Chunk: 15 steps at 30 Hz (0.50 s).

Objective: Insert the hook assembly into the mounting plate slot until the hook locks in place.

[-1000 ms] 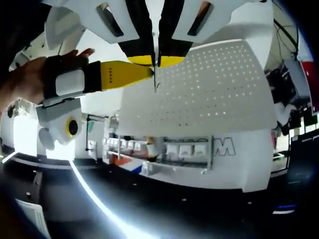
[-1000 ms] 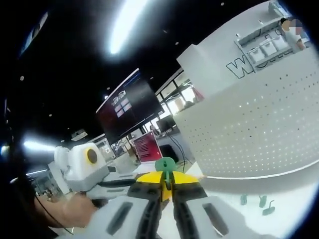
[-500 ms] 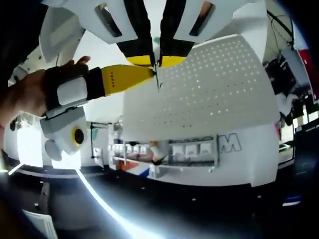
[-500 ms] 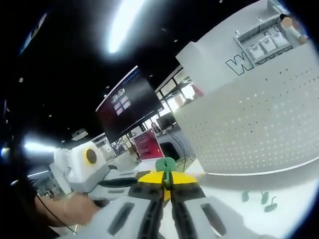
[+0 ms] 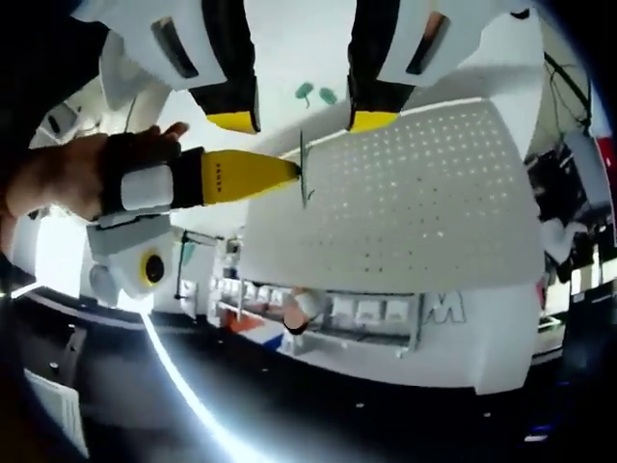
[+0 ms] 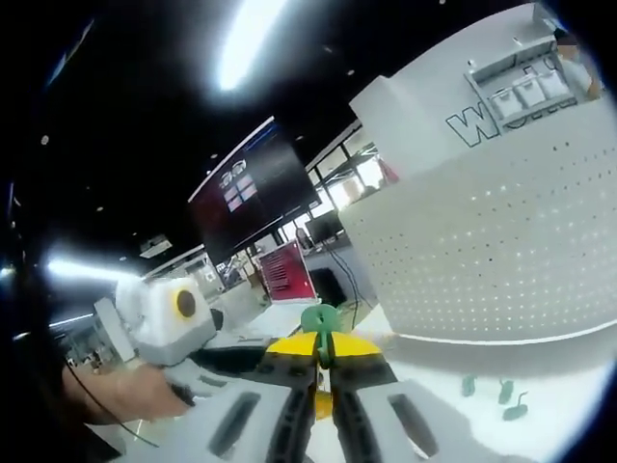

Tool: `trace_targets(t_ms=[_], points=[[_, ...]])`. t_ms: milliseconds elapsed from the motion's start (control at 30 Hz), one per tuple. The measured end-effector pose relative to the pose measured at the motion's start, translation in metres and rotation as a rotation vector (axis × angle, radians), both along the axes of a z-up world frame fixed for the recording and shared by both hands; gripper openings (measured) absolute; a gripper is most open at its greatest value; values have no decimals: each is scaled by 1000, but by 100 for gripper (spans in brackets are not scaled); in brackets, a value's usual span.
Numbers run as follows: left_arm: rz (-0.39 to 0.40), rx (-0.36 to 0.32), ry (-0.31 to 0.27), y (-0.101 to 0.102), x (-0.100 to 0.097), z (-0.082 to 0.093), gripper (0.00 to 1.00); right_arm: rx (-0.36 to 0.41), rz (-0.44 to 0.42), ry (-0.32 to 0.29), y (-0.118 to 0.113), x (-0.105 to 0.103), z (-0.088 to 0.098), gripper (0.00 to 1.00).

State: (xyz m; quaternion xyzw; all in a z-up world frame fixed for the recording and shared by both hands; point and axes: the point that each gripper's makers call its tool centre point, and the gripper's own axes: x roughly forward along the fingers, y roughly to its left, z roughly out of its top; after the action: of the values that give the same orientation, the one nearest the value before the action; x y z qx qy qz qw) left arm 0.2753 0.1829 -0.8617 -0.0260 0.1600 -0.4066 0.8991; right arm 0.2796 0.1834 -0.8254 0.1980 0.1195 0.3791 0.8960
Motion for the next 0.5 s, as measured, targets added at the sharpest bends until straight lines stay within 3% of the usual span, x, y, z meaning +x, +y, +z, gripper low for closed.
trace_targets(t_ms=[233, 500], points=[[34, -31, -10, 11, -4, 6, 54, -33, 3, -10, 0, 2, -3, 1], [-4, -78, -57, 7, -12, 17, 75, -106, -30, -65, -4, 8, -8, 1]])
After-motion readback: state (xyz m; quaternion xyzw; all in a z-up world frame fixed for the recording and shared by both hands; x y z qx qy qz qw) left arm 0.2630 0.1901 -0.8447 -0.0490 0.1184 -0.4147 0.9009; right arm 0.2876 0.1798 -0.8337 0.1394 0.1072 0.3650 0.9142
